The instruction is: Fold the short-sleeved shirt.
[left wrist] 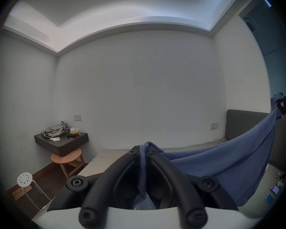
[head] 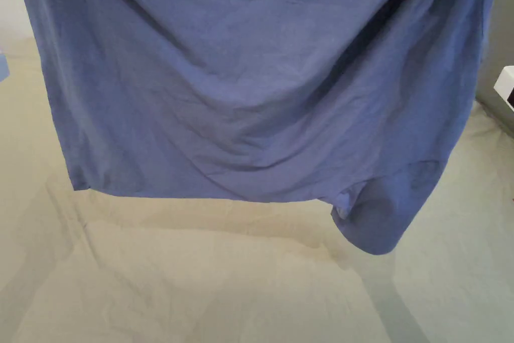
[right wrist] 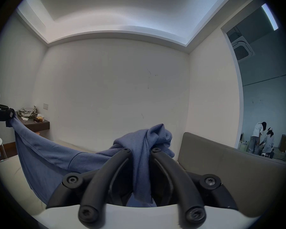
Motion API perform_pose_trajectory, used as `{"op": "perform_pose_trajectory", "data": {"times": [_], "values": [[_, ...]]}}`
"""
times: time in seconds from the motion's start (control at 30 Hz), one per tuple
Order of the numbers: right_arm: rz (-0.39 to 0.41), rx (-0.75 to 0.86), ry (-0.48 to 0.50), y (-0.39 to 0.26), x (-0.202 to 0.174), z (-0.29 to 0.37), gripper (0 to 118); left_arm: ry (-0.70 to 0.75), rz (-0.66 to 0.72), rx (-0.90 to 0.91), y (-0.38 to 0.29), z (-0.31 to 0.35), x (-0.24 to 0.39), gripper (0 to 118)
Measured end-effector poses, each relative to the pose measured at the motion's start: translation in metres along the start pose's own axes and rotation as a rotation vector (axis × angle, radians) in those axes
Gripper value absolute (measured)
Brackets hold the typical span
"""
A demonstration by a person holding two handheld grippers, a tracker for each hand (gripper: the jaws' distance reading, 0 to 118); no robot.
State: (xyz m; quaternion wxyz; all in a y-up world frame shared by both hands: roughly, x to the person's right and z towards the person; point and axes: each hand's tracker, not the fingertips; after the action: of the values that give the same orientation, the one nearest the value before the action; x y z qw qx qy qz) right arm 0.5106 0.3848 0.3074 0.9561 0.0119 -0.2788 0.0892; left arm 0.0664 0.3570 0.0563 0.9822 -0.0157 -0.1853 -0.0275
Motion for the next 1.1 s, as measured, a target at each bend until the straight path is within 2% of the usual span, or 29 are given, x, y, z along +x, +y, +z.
{"op": "perform_pose_trajectory", "data": {"times": [0.33, 0.63, 0.83, 1.1], "values": [[-0.041, -0.082, -0.018, -0.043, -0.025, -0.067, 18, 0.018, -0.021, -0.063, -0.031, -0.071, 0.005, 4], [-0.039, -0.348, 0.064, -0.156, -0.043, -0.076, 18, 0.023, -0.055, -0.219, -0.138, -0.073, 0.008, 4], [0.03, -0.551, 0.13, -0.249, -0.048, -0.021, 18, 0.007, -0.061, -0.394, -0.237, -0.033, 0.004, 4], [-0.073, -0.838, 0.181, -0.345, -0.039, 0.117, 18, -0.021, -0.1, -0.621, -0.347, 0.091, 0.004, 4]]}}
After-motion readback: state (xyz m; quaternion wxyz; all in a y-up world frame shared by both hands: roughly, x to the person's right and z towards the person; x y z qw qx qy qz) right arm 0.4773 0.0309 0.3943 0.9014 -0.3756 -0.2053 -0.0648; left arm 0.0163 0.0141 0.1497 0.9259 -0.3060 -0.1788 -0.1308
